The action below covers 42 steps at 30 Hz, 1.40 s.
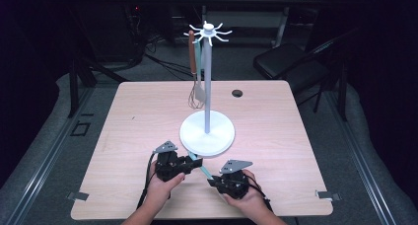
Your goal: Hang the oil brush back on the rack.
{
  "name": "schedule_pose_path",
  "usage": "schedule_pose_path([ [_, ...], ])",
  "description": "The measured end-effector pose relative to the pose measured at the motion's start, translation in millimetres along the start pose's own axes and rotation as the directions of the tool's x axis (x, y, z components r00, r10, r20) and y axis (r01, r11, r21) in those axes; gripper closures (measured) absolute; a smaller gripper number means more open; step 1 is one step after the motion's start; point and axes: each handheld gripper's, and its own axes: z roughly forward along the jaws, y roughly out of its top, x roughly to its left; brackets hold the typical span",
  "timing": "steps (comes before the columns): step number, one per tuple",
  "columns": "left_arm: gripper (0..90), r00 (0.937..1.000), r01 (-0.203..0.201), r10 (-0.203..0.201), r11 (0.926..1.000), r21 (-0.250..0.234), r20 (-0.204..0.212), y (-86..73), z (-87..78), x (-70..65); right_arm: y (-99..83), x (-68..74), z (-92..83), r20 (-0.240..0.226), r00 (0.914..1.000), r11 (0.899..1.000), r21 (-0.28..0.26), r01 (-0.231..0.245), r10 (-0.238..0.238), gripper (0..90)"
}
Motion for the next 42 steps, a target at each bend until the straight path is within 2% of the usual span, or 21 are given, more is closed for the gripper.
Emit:
schedule_pose_path([
  [2, 62.7, 0.9999, 0.001, -0.001, 1.0000, -0.009, 0.011, 0.3, 1.4, -2.9, 2.6, 0.4, -0.5, 0.006, 0.9998, 0.999, -0.031, -0.020, 0.020, 82.3],
  [4, 63.9, 0.9999, -0.015, 0.015, 0.9999, -0.003, 0.006, 0.5, 2.8, -5.6, 4.9, 0.8, -0.9, 0.014, 0.9992, 0.998, -0.055, -0.038, 0.038, 82.3],
  [9, 67.3, 0.9996, -0.028, 0.028, 0.9996, 0.008, -0.004, -1.6, 4.8, -6.5, 5.9, 1.5, 0.8, 0.044, 0.9974, 0.995, -0.079, -0.055, 0.058, 82.3],
  [11, 68.6, 0.9998, -0.020, 0.020, 0.9997, 0.013, 0.004, -3.5, 6.6, -5.9, 6.1, 1.2, 2.4, 0.051, 0.9964, 0.994, -0.085, -0.064, 0.068, 82.3],
  [18, 72.0, 0.9996, 0.020, -0.020, 0.9998, 0.005, 0.020, -4.7, 8.0, -3.8, 5.7, 2.7, 6.0, 0.061, 0.9958, 0.994, -0.084, -0.063, 0.069, 82.2],
  [26, 73.1, 0.9996, 0.025, -0.024, 0.9997, -0.004, 0.017, -4.1, 9.2, -5.0, 5.6, 5.7, 8.9, 0.067, 0.9964, 0.996, -0.081, -0.046, 0.052, 82.3],
  [34, 77.3, 0.9999, 0.010, -0.010, 0.9999, 0.001, 0.014, -4.0, 11.1, -6.2, 4.8, 4.9, 11.0, 0.070, 0.9957, 0.996, -0.074, -0.056, 0.062, 82.1],
  [40, 79.2, 0.9992, 0.012, -0.012, 0.9999, -0.003, 0.037, -3.5, 10.9, -6.6, 4.7, 4.3, 10.7, 0.066, 0.9956, 0.995, -0.074, -0.061, 0.065, 81.8],
  [42, 80.1, 0.9983, 0.012, -0.012, 0.9999, -0.001, 0.057, -1.7, 10.9, -6.8, 4.7, 4.3, 10.1, 0.063, 0.9956, 0.995, -0.082, -0.064, 0.069, 81.4],
])
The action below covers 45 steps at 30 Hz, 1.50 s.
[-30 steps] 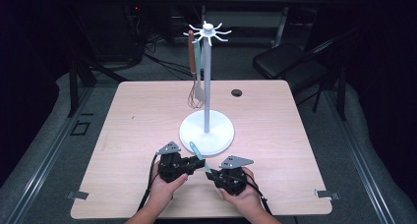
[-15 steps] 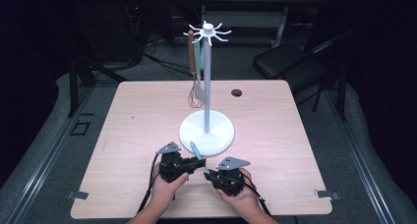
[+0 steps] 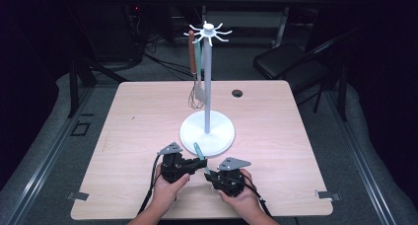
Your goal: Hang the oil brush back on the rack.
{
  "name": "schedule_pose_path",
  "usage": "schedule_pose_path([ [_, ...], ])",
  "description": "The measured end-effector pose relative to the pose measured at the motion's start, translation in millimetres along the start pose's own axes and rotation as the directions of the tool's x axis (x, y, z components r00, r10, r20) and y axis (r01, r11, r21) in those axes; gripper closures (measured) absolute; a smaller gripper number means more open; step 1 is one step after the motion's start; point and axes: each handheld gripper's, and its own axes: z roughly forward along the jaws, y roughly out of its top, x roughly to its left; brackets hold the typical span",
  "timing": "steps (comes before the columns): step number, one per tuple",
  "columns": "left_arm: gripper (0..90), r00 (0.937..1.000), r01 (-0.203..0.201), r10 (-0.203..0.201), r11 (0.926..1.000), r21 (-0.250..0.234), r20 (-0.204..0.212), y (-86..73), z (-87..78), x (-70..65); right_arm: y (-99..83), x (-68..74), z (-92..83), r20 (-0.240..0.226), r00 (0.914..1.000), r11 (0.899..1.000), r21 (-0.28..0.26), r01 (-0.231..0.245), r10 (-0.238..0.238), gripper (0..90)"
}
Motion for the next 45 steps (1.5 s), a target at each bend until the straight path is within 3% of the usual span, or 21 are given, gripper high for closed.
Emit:
schedule_pose_path([
  [5, 81.4, 0.9993, -0.029, 0.029, 0.9995, 0.014, 0.023, 3.2, -2.1, -0.4, 0.9, -0.8, -7.8, -0.023, 0.9997, 1.000, -0.018, 0.011, -0.011, 73.3],
  [8, 82.1, 0.9991, -0.022, 0.022, 0.9997, 0.014, 0.036, 4.1, -2.2, -0.8, 1.5, -4.5, -18.4, 0.001, 0.9987, 0.999, -0.015, 0.052, -0.052, 70.2],
  [12, 82.9, 0.9986, -0.029, 0.029, 0.9994, 0.018, 0.044, 5.5, -1.0, -2.9, 3.4, -17.2, -33.6, -0.016, 0.9991, 0.999, -0.033, 0.038, -0.039, 68.4],
  [15, 83.1, 0.9983, -0.036, 0.035, 0.9991, 0.021, 0.047, 6.2, -0.3, -4.0, 4.4, -25.9, -41.2, 0.028, 0.9984, 0.998, -0.042, 0.049, -0.048, 67.3],
  [22, 83.7, 0.9976, -0.049, 0.047, 0.9985, 0.025, 0.050, 8.7, 3.1, -8.7, 0.7, -48.0, -39.7, 0.098, 0.9947, 1.000, 0.002, -0.029, 0.029, 64.7],
  [27, 83.9, 0.9958, -0.079, 0.077, 0.9961, 0.039, 0.048, 12.3, 4.9, -14.9, -2.1, -53.7, -38.7, 0.125, 0.9914, 0.999, 0.005, -0.040, 0.039, 64.4],
  [37, 84.0, 0.9931, -0.107, 0.103, 0.9921, 0.066, 0.056, 20.1, 7.2, -21.9, -3.4, -64.7, -41.5, 0.153, 0.9854, 0.997, 0.014, -0.078, 0.075, 63.8],
  [45, 84.0, 0.9854, -0.164, 0.160, 0.9841, 0.070, 0.059, 45.4, -1.8, -26.3, -5.2, -69.3, -43.6, 0.152, 0.9830, 0.995, -0.003, -0.104, 0.103, 63.2],
])
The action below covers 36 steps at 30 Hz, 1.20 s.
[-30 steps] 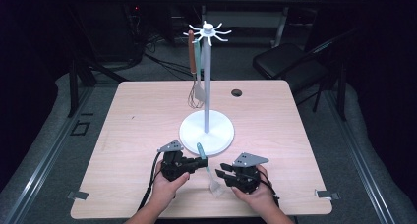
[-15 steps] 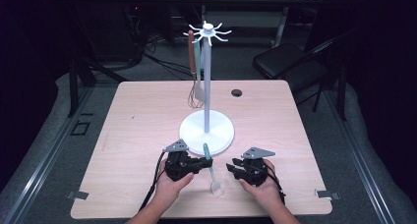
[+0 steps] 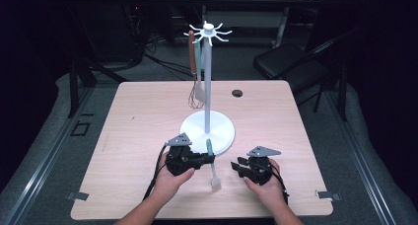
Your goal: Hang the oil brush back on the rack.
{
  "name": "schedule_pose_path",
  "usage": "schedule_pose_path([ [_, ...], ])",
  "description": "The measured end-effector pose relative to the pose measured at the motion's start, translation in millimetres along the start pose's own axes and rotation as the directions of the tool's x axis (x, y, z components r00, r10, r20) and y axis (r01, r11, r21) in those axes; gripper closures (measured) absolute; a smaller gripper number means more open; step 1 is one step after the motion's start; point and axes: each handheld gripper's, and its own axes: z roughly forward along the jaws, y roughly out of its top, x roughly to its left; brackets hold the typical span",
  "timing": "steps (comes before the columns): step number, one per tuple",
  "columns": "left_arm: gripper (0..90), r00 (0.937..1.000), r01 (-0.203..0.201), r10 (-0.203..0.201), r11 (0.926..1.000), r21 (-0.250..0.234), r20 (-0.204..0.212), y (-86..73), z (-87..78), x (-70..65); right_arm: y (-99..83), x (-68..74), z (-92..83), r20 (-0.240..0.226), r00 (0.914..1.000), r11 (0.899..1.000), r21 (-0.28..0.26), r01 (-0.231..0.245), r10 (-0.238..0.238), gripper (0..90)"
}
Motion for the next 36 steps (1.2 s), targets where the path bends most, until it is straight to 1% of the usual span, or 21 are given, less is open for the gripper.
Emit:
schedule_pose_path([
  [2, 84.0, 1.0000, -0.010, 0.010, 1.0000, -0.001, -0.001, 9.3, -5.4, 1.8, 0.0, -0.4, -0.2, 0.000, 1.0000, 1.000, -0.001, 0.000, 0.000, 63.1],
  [6, 84.0, 0.9993, -0.036, 0.035, 0.9994, -0.004, -0.015, 24.2, -14.5, 4.6, 0.2, -1.7, -0.5, 0.011, 0.9999, 1.000, 0.002, 0.002, -0.002, 62.9],
  [8, 84.0, 0.9986, -0.044, 0.044, 0.9990, -0.002, -0.029, 31.7, -18.9, 5.5, 0.0, -2.4, -0.3, 0.009, 1.0000, 1.000, -0.002, -0.003, 0.003, 62.9],
  [9, 84.0, 0.9987, -0.045, 0.045, 0.9990, -0.009, -0.024, 35.9, -21.4, 6.6, -0.3, -2.3, 0.1, 0.005, 0.9999, 1.000, -0.009, -0.011, 0.011, 62.9],
  [11, 84.0, 0.9984, -0.050, 0.049, 0.9987, -0.009, -0.027, 42.4, -24.6, 7.6, -0.4, -2.7, 0.4, 0.006, 0.9999, 1.000, -0.010, -0.014, 0.014, 62.8],
  [13, 84.0, 0.9967, -0.068, 0.068, 0.9977, 0.002, -0.043, 48.8, -27.2, 7.2, -0.4, -2.9, 0.4, 0.008, 0.9999, 1.000, -0.010, -0.014, 0.014, 62.8],
  [15, 84.0, 0.9955, -0.084, 0.084, 0.9965, 0.005, -0.044, 53.4, -28.3, 7.3, -0.4, -2.9, 0.4, 0.008, 0.9999, 1.000, -0.011, -0.015, 0.015, 62.8],
  [16, 84.0, 0.9953, -0.083, 0.084, 0.9965, 0.007, -0.048, 56.4, -28.9, 7.3, -0.4, -3.0, 0.3, 0.010, 0.9998, 1.000, -0.012, -0.014, 0.014, 62.8],
  [19, 84.0, 0.9958, -0.083, 0.084, 0.9965, 0.008, -0.038, 62.3, -29.6, 8.7, -0.6, -3.9, 0.0, 0.013, 0.9999, 1.000, -0.002, -0.011, 0.011, 62.8],
  [25, 84.0, 0.9951, -0.092, 0.092, 0.9957, 0.017, -0.036, 79.2, -36.0, 10.3, -1.0, -4.5, 0.1, 0.008, 0.9997, 1.000, -0.013, -0.023, 0.023, 62.9],
  [28, 84.0, 0.9944, -0.099, 0.100, 0.9949, 0.017, -0.034, 90.9, -40.3, 11.0, -0.9, -5.8, -0.2, 0.014, 0.9997, 1.000, -0.006, -0.021, 0.022, 63.0],
  [30, 84.0, 0.9929, -0.109, 0.110, 0.9939, 0.019, -0.046, 99.6, -43.6, 10.7, -1.0, -6.1, -0.1, 0.011, 0.9994, 0.999, -0.013, -0.034, 0.034, 63.1],
  [33, 84.0, 0.9917, -0.122, 0.123, 0.9924, 0.013, -0.037, 113.6, -48.8, 9.7, -1.0, -7.6, -1.4, 0.015, 0.9993, 0.999, -0.011, -0.034, 0.034, 63.5],
  [36, 84.0, 0.9901, -0.137, 0.138, 0.9904, 0.013, -0.027, 126.3, -52.2, 6.6, -1.6, -9.4, -1.1, 0.014, 0.9989, 0.999, -0.015, -0.044, 0.044, 63.7],
])
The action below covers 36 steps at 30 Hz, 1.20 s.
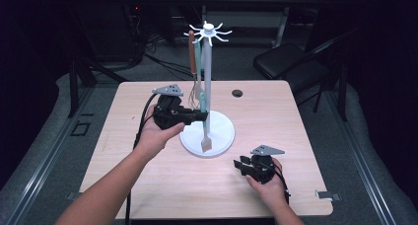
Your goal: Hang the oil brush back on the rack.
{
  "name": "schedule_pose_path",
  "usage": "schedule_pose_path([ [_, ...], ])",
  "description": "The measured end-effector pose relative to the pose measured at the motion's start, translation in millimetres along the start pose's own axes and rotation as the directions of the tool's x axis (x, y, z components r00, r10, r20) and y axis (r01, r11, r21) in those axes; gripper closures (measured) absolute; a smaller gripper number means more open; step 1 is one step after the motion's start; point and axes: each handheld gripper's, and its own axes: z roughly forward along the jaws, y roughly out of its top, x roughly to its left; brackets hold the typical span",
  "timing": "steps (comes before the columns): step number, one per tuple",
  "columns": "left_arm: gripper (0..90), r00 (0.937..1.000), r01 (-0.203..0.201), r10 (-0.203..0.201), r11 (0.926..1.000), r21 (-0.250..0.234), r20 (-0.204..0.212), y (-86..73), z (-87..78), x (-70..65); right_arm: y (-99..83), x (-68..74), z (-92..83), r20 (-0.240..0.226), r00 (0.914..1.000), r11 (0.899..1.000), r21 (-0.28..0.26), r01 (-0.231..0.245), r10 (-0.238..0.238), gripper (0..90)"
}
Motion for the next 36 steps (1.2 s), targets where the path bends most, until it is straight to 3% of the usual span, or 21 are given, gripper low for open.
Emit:
schedule_pose_path([
  [13, 84.0, 0.9984, -0.056, 0.056, 0.9976, -0.042, 0.005, 66.5, -17.2, -6.7, -1.0, -2.4, 0.9, 0.009, 1.0000, 1.000, 0.001, 0.005, -0.005, 63.9],
  [16, 84.0, 0.9976, -0.069, 0.068, 0.9969, -0.039, -0.011, 77.1, -18.3, -7.1, -1.0, -3.2, 0.5, 0.009, 1.0000, 1.000, -0.001, 0.004, -0.004, 63.9],
  [24, 84.0, 0.9968, -0.079, 0.079, 0.9962, -0.035, -0.016, 94.6, -17.4, -4.7, -1.3, -3.8, 1.3, 0.005, 0.9999, 1.000, 0.008, 0.009, -0.009, 63.9],
  [36, 84.0, 0.9983, -0.055, 0.054, 0.9975, -0.044, -0.022, 107.9, -13.7, 5.5, -1.9, -2.8, 3.1, 0.002, 0.9999, 1.000, 0.011, 0.012, -0.012, 63.9],
])
